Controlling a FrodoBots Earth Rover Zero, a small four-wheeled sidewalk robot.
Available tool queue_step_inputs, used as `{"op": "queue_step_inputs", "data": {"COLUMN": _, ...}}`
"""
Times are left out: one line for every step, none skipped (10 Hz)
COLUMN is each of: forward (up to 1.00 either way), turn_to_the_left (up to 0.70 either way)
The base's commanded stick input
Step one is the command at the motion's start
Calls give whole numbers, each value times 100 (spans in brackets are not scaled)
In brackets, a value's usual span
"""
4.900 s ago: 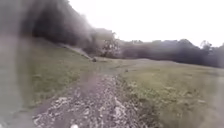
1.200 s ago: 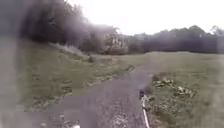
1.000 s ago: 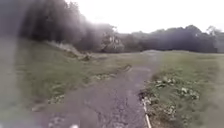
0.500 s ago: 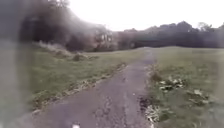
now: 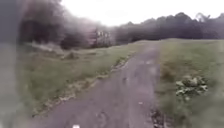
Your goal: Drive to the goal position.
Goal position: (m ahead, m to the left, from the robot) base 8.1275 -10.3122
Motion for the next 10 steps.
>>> {"op": "queue_step_inputs", "data": {"forward": 100, "turn_to_the_left": -34}}
{"op": "queue_step_inputs", "data": {"forward": 100, "turn_to_the_left": -31}}
{"op": "queue_step_inputs", "data": {"forward": 100, "turn_to_the_left": -28}}
{"op": "queue_step_inputs", "data": {"forward": 100, "turn_to_the_left": -25}}
{"op": "queue_step_inputs", "data": {"forward": 100, "turn_to_the_left": -23}}
{"op": "queue_step_inputs", "data": {"forward": 100, "turn_to_the_left": -20}}
{"op": "queue_step_inputs", "data": {"forward": 100, "turn_to_the_left": -17}}
{"op": "queue_step_inputs", "data": {"forward": 100, "turn_to_the_left": -14}}
{"op": "queue_step_inputs", "data": {"forward": 85, "turn_to_the_left": -26}}
{"op": "queue_step_inputs", "data": {"forward": 53, "turn_to_the_left": -54}}
